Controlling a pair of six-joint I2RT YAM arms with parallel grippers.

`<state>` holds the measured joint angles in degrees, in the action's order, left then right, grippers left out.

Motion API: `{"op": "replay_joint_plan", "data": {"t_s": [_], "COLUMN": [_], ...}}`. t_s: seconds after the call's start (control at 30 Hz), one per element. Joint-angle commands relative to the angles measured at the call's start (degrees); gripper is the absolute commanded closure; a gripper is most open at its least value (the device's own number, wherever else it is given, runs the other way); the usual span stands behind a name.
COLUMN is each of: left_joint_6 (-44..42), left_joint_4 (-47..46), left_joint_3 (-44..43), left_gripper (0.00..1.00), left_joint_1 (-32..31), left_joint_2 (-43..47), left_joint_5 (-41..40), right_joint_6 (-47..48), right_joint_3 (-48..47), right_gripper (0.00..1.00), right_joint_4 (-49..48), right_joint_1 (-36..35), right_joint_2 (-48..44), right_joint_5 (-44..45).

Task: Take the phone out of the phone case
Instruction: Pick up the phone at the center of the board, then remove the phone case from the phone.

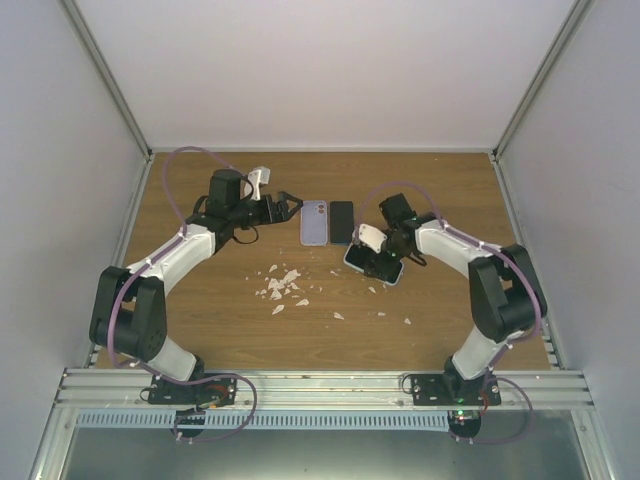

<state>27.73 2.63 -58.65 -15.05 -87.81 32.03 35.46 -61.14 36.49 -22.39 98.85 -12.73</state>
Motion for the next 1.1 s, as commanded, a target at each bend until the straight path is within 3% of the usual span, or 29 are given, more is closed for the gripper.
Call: {"op": "replay_joint_plan", "data": {"t_s": [0.0, 0.43, 0.77, 1.07], "left_joint_6": [1.2, 3.1, 3.5, 4.2], "left_joint_4": [-5.3, -10.6, -10.2, -9.0], "left_joint_3": [0.8, 1.7, -3.5, -5.0], "left_gripper": [0.01, 0.09, 0.25, 0.36], "left_joint_1": [0.3, -3.3, -6.9, -9.0], "left_joint_2": [-0.4, -0.8, -5.1, -7.3], "left_joint_5": [2.6, 9.5, 14.3, 12.7], "right_joint_6": [-6.6, -16.7, -21.3, -22.5], "right_joint_3": [-2.0, -6.7, -9.1, -12.1], "right_gripper": [0.29, 0.32, 0.36, 0.36], "right_joint_4": [-4.4, -11.6, -14.4, -15.2], "right_joint_1": [-0.2, -2.0, -5.6, -10.0], "right_joint_2": [-6.7, -12.9, -14.2, -12.2], "right_joint_5": [-4.8, -6.5, -4.0, 2.2]}}
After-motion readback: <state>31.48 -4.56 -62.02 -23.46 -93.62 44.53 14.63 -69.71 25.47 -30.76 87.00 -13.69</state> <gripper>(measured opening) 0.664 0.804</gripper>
